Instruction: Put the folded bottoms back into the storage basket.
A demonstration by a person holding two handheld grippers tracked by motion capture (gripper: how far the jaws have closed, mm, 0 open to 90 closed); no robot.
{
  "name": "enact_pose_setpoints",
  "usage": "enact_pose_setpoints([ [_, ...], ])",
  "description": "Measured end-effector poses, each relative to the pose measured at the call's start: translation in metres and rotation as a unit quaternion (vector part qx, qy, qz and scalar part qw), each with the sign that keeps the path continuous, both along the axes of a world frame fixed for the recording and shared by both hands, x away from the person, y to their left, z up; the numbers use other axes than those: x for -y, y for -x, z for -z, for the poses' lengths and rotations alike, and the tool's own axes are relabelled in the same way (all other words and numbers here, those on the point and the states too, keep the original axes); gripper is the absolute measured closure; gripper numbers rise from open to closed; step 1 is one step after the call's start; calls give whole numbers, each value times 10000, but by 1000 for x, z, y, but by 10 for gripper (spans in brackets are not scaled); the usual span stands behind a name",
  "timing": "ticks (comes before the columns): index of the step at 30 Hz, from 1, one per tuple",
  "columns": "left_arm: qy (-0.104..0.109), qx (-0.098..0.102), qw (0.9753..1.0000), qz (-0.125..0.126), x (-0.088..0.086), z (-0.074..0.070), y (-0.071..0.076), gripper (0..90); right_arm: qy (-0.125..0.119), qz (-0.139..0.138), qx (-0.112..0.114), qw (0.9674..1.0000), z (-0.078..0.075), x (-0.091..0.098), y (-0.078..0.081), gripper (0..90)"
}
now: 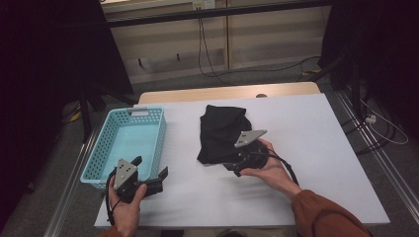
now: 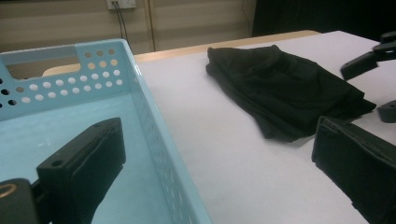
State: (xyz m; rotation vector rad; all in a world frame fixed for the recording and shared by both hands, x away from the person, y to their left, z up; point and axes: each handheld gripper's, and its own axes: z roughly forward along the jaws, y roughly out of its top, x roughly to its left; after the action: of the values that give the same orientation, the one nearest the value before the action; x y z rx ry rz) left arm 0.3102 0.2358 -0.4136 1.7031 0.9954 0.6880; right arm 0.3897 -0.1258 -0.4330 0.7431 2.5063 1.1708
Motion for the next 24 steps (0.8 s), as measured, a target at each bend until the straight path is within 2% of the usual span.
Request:
enact_pose_setpoints([
  [9, 2, -1, 10000, 23, 0, 0, -1, 28, 343, -232, -9, 9991, 8, -13, -20, 161],
  [12, 29, 6, 10000, 40, 0, 0, -1, 28, 398, -251, -101, 9988, 14, -15, -22, 174],
  [14, 12, 27, 10000, 69, 0, 0, -1, 28, 597, -297, -130, 9977, 19, -16, -23, 176],
  [17, 17, 44, 10000, 87, -1, -1, 2, 28, 694, -278, -53, 9972, 21, -17, -24, 196],
  [19, 30, 62, 9999, 99, -1, -1, 2, 28, 853, -306, 35, 9959, 23, -18, -23, 206],
  [24, 6, 52, 9999, 122, 0, -1, 1, 28, 895, -415, 76, 9951, 23, -18, -25, 242],
])
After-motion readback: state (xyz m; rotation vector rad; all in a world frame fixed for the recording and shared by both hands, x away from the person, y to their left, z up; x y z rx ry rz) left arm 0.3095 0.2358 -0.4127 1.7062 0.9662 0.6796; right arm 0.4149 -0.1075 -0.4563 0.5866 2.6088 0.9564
